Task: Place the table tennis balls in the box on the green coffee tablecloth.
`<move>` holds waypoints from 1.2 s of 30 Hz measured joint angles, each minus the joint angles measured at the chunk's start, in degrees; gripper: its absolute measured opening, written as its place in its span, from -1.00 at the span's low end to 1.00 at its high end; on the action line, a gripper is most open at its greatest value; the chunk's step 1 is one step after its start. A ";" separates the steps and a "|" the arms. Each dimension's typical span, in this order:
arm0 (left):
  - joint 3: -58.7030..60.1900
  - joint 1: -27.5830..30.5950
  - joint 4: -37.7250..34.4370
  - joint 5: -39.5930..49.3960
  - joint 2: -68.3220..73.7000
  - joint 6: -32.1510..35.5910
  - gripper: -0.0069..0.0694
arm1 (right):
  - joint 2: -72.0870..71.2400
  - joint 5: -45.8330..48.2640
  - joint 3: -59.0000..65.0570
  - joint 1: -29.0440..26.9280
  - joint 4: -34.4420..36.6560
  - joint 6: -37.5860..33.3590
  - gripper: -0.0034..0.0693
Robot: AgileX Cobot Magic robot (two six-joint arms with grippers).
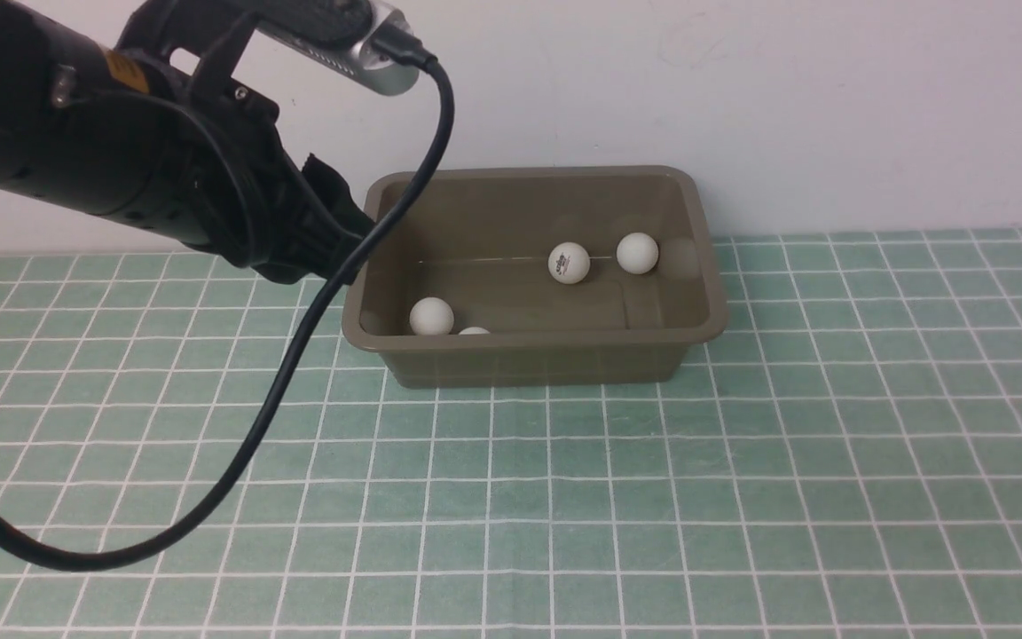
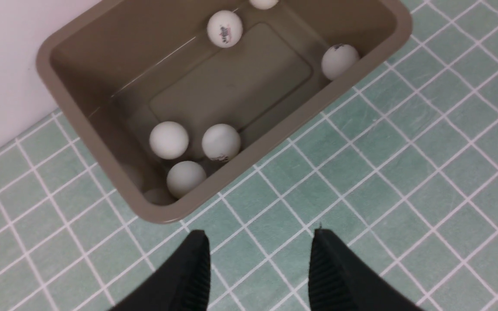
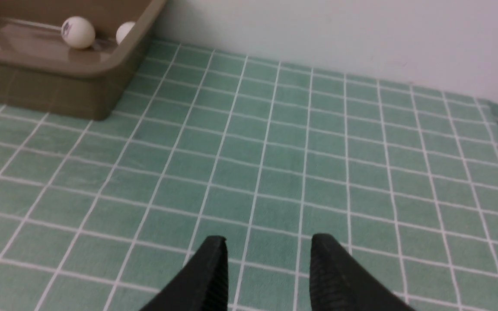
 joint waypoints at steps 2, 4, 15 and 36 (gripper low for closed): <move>0.00 0.00 -1.47 0.00 0.00 1.26 -0.06 | 0.00 1.26 0.00 0.00 0.05 0.00 -0.21; 0.00 0.00 -2.79 0.00 0.00 2.17 -0.06 | 0.00 2.47 0.00 0.00 0.05 0.00 -0.21; 0.00 0.00 -7.89 -0.21 0.00 7.10 -0.06 | -0.46 6.36 1.05 0.00 4.66 0.00 -0.21; 0.00 0.00 -8.93 -0.34 0.00 7.64 -0.06 | -11.83 -18.83 1.12 0.00 9.38 0.00 -0.21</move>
